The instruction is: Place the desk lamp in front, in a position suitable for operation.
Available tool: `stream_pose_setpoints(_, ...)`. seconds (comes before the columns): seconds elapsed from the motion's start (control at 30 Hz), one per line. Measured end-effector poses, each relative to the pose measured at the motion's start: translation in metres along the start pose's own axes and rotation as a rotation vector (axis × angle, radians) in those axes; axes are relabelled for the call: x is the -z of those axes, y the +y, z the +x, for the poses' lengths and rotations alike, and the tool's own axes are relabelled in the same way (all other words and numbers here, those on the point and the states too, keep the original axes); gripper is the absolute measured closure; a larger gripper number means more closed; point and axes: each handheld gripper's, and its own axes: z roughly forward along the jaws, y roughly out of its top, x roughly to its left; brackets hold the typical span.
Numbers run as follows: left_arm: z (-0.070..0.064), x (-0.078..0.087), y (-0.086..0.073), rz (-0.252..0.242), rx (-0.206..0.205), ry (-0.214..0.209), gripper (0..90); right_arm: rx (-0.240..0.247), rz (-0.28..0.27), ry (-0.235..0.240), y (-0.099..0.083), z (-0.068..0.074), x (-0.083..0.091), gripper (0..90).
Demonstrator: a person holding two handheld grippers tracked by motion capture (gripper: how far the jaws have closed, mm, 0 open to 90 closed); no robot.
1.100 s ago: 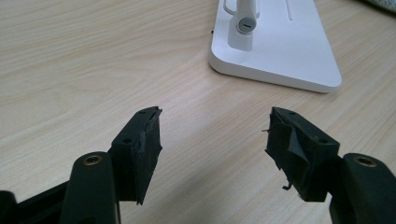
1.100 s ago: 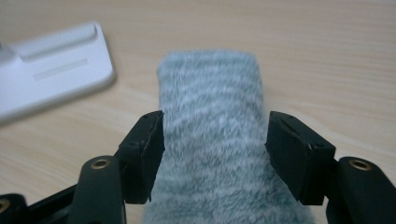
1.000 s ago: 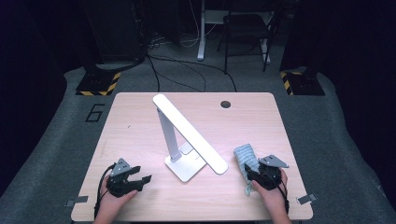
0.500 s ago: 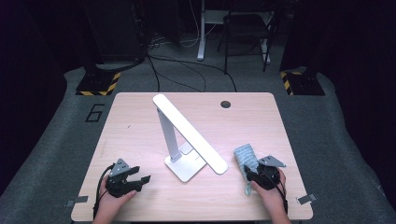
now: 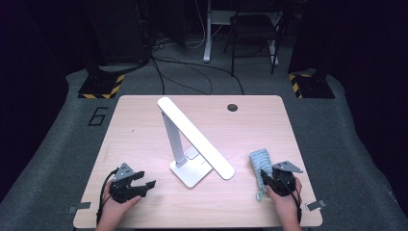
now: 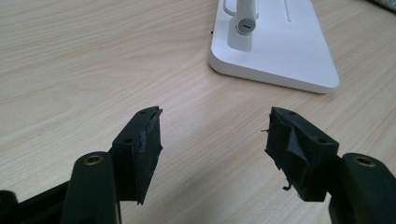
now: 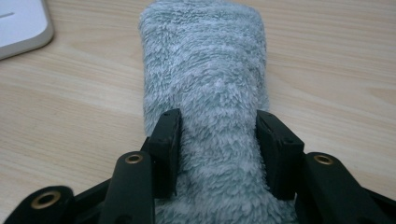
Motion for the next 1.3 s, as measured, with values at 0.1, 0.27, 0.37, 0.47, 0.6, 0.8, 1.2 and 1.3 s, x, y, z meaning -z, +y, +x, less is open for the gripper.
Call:
stream_pose_setpoints(0.1, -0.001, 0.000, 0.000, -0.002, -0.001, -0.002, 35.7, -0.023, 0.011, -0.028, -0.001, -0.006, 0.003, 54.0)
stream_pose_setpoints(0.27, -0.003, -0.002, 0.007, -0.032, 0.006, -0.058, 36.2, -0.042, 0.006, -0.020, -0.003, -0.010, 0.005, 50.2)
stream_pose_setpoints(0.37, -0.008, -0.003, 0.019, -0.044, 0.011, -0.078, 36.7, -0.039, -0.001, -0.024, -0.003, -0.007, 0.004, 47.3)
stream_pose_setpoints(0.47, -0.010, -0.008, 0.033, -0.041, -0.024, -0.088, 36.7, -0.046, -0.006, -0.024, -0.003, -0.007, 0.005, 43.6)
stream_pose_setpoints(0.6, -0.012, -0.021, 0.051, -0.039, -0.045, -0.097, 37.7, -0.054, -0.008, -0.020, -0.003, -0.008, 0.005, 42.1)
stream_pose_setpoints(0.8, -0.011, -0.039, 0.071, -0.058, -0.011, -0.132, 42.6, -0.062, -0.013, -0.013, -0.004, -0.009, 0.004, 40.6)
stream_pose_setpoints(1.2, -0.010, -0.058, 0.104, -0.079, 0.003, -0.116, 51.1, -0.071, -0.015, -0.003, -0.004, -0.010, 0.003, 39.7)
stream_pose_setpoints(1.3, -0.011, -0.061, 0.105, -0.082, 0.019, -0.127, 52.8, -0.072, -0.010, -0.001, -0.004, -0.011, 0.002, 39.2)
